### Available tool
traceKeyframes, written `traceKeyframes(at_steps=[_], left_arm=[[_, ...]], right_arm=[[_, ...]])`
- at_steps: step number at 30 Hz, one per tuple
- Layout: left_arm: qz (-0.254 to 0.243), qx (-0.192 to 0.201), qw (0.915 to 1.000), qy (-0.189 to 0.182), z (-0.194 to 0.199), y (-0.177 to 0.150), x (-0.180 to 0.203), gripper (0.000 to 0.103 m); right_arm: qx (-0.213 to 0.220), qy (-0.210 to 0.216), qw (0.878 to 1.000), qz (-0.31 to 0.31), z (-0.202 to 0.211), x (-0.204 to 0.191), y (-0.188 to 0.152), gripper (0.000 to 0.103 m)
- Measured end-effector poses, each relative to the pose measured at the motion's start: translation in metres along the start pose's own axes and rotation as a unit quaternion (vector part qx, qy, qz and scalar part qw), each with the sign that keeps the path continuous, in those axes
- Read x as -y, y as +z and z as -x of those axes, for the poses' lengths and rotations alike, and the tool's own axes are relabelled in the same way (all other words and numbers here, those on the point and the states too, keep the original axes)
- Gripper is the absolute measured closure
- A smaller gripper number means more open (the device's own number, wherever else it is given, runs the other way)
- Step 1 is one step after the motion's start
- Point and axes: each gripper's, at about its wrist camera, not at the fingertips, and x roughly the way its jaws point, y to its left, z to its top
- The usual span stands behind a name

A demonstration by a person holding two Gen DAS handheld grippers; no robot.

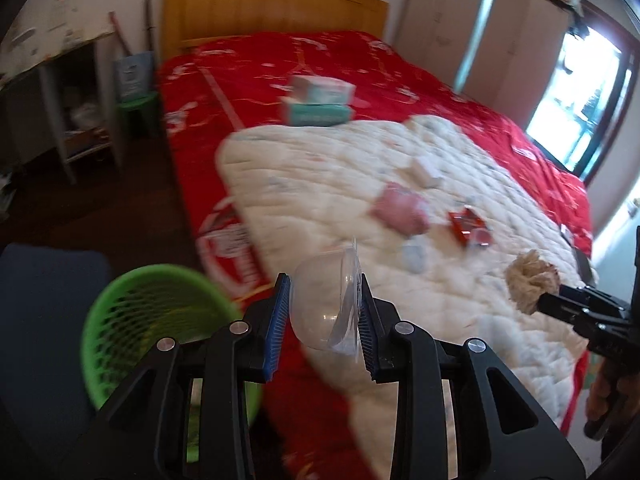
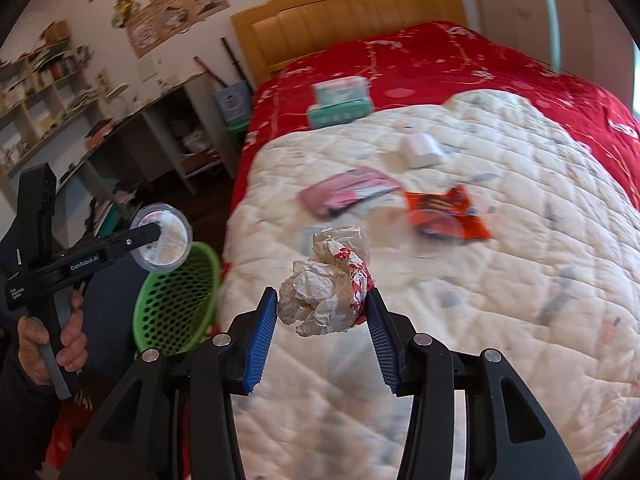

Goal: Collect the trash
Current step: 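Drop the clear cup into the wastebasket with the left tool while the right tool carries the tissue, then lower the crumpled tissue into the wastebasket and open the right tool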

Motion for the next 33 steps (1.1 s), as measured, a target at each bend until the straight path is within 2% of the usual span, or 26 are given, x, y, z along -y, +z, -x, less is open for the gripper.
traceKeyframes(at_steps=[11, 15, 20, 25, 27, 33], left_arm=[[0.057, -0.019, 0.9948, 0.082, 0.027, -0.042, -0.101, 0.071], [0.074, -0.033, 0.9923, 0.094, 0.023, -0.052, -0.123, 0.071], [0.089, -0.052, 0.9904, 0.092, 0.014, -0.065, -0.143, 0.069], [0.103, -0.068, 0.9885, 0.087, 0.007, -0.074, -0.150, 0.057], [0.105, -0.067, 0.9881, 0.089, 0.009, -0.078, -0.152, 0.044], [0.112, -0.064, 0.9869, 0.096, 0.019, -0.083, -0.162, 0.043]], right_arm=[[-0.022, 0.047, 0.997, 0.051, -0.034, -0.081, 0.010, 0.059], [-0.029, 0.057, 0.996, 0.060, -0.046, -0.099, 0.014, 0.059], [-0.037, 0.065, 0.995, 0.070, -0.060, -0.118, 0.018, 0.059], [-0.045, 0.075, 0.993, 0.083, -0.075, -0.135, 0.023, 0.059], [-0.048, 0.081, 0.992, 0.087, -0.081, -0.142, 0.025, 0.059], [-0.057, 0.099, 0.989, 0.097, -0.098, -0.165, 0.028, 0.059]])
